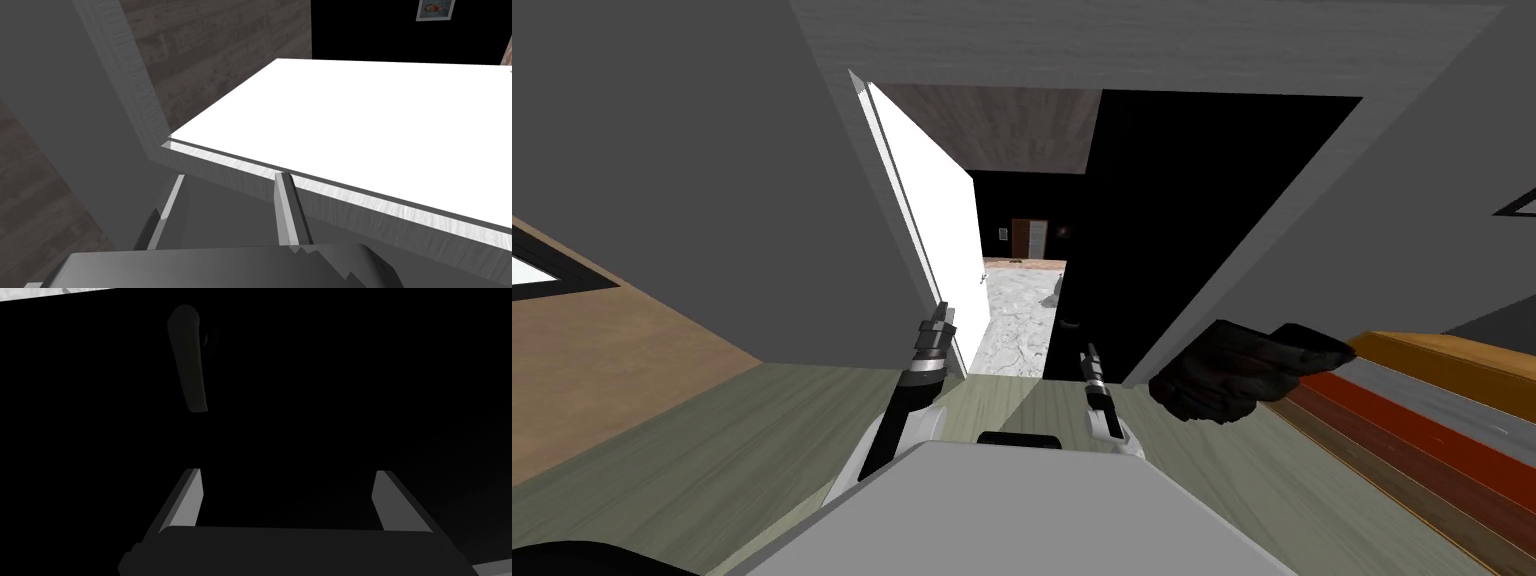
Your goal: Push the door open
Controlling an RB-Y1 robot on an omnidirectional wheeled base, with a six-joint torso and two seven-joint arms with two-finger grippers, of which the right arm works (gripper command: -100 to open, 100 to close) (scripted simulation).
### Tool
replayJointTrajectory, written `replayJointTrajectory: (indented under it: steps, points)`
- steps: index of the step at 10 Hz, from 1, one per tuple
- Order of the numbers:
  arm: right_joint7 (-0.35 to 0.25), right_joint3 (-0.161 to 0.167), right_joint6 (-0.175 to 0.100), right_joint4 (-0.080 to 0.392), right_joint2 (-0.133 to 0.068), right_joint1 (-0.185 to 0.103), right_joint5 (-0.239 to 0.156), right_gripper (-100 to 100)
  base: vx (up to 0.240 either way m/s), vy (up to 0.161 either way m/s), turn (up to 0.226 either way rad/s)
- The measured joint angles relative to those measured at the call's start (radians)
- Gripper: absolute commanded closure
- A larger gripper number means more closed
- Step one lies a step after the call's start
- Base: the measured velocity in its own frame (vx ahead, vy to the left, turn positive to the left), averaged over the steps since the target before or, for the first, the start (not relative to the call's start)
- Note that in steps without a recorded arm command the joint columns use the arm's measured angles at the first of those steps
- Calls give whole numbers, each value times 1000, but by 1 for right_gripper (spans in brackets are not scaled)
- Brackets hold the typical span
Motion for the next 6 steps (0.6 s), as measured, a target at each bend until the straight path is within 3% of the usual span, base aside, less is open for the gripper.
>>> replayJointTrajectory:
  steps: [6]
  points:
    - [-1,-5,-34,164,-10,-63,-9,-100,30,-56,137]
